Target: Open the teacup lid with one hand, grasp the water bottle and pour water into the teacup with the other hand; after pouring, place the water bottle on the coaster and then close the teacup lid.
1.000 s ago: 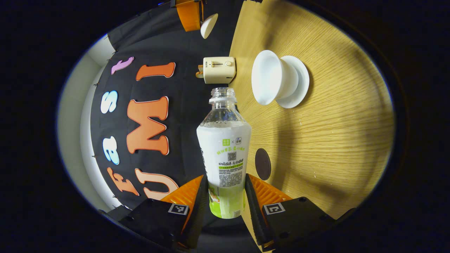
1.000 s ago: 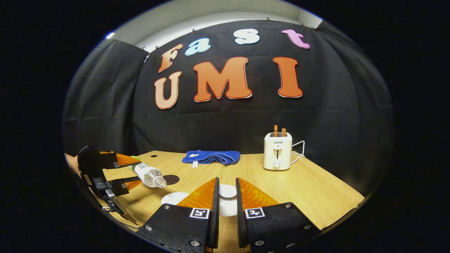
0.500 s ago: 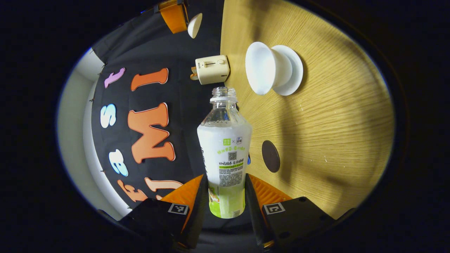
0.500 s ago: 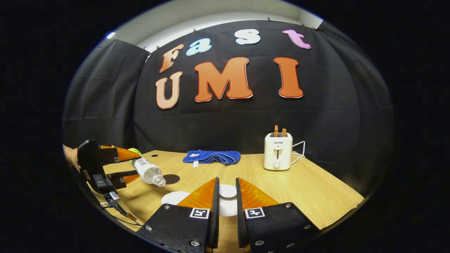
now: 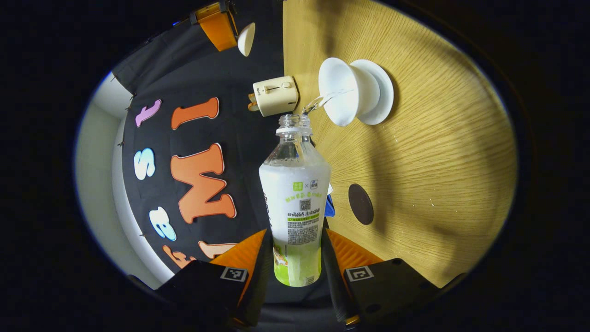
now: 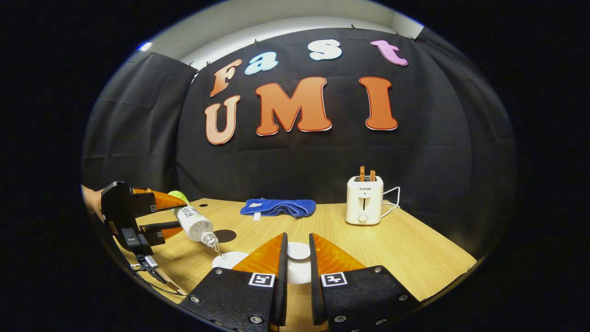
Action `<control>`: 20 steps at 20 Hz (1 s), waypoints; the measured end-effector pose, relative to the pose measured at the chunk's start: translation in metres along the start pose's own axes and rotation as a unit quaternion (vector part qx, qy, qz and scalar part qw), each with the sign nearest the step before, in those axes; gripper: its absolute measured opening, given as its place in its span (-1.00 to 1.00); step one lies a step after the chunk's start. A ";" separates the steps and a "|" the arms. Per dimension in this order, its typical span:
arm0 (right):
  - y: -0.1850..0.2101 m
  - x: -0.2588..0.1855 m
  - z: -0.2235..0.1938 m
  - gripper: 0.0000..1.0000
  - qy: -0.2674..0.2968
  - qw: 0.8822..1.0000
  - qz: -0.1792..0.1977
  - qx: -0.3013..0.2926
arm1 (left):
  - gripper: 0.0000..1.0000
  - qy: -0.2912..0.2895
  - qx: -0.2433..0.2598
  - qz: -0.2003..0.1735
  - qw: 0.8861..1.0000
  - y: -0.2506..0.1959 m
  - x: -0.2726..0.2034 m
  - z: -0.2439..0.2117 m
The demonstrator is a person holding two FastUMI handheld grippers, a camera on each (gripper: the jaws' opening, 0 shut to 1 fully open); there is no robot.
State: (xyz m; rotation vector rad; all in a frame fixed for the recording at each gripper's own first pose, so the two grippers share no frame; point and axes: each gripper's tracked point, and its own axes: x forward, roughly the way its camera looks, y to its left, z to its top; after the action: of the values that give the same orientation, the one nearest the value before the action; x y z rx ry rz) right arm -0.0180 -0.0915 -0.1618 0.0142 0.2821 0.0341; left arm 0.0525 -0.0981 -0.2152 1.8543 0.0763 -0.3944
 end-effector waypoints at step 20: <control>0.010 -0.003 0.003 -0.55 -0.004 1.000 0.016 -0.017 | 0.21 0.011 0.093 0.066 0.993 0.032 -0.008 0.003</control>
State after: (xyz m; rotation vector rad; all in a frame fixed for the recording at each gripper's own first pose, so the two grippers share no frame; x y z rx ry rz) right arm -0.0208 -0.0815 -0.1582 -0.0142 0.2732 0.0696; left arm 0.0521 -0.1102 -0.1848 2.0347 -0.0712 -0.2970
